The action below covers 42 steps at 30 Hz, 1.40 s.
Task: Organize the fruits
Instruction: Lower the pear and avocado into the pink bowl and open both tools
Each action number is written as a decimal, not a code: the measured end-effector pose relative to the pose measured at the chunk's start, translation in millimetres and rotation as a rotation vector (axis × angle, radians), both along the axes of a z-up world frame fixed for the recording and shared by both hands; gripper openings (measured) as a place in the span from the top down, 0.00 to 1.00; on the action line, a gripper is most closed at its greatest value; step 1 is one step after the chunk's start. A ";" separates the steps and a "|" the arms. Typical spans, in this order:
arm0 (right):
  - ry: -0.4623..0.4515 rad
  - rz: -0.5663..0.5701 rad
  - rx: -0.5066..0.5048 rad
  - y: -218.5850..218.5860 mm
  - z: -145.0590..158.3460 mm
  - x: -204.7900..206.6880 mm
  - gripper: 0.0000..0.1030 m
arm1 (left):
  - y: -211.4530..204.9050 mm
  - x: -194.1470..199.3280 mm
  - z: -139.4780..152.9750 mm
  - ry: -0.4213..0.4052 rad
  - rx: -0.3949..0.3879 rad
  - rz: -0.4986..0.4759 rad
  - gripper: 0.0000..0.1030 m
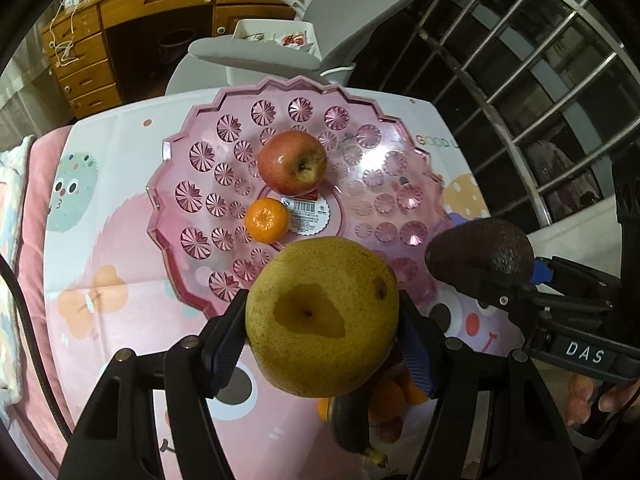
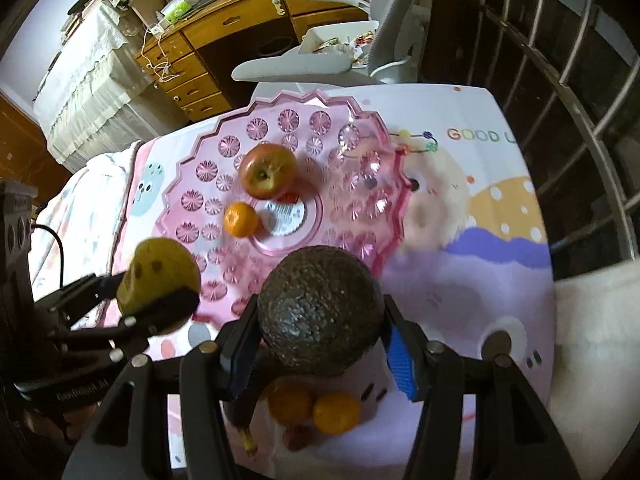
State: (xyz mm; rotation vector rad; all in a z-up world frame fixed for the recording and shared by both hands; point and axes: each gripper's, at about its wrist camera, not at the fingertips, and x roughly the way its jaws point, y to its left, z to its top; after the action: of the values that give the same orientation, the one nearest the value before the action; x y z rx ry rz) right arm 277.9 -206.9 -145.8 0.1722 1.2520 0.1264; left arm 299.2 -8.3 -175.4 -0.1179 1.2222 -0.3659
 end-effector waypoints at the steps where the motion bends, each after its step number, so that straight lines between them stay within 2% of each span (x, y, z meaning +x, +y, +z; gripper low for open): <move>1: 0.000 0.006 0.007 -0.6 -3.3 4.6 0.45 | -0.6 2.1 -3.2 0.004 0.003 0.006 0.34; 9: 0.033 0.055 0.031 1.0 -30.2 30.0 0.45 | -5.9 19.3 -30.1 0.053 0.033 0.033 0.34; 21: 0.082 0.086 0.024 10.8 -51.4 46.5 0.43 | -0.3 30.5 -46.2 0.090 0.044 0.066 0.34; 26: 0.081 0.082 0.019 11.4 -48.5 48.7 0.43 | 0.7 31.1 -46.0 0.094 0.040 0.077 0.32; 28: 0.082 0.081 0.023 11.0 -47.1 48.0 0.43 | 4.0 29.0 -39.5 0.069 0.029 0.082 0.19; 30: 0.069 0.076 0.028 10.0 -43.0 46.1 0.43 | 7.8 27.4 -32.5 0.048 0.013 0.087 0.15; 36: 0.005 0.077 0.020 12.5 -18.9 42.6 0.43 | 14.1 21.4 -19.7 0.023 0.000 0.104 0.15; 42: -0.013 0.068 0.015 16.1 -5.0 27.3 0.43 | 17.8 4.4 -8.0 -0.003 -0.022 0.093 0.15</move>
State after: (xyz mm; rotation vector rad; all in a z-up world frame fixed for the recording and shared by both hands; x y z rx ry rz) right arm 305.2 -190.8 -150.9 0.1414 1.2450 0.1948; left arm 303.6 9.4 -183.4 -0.1924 1.2055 -0.2981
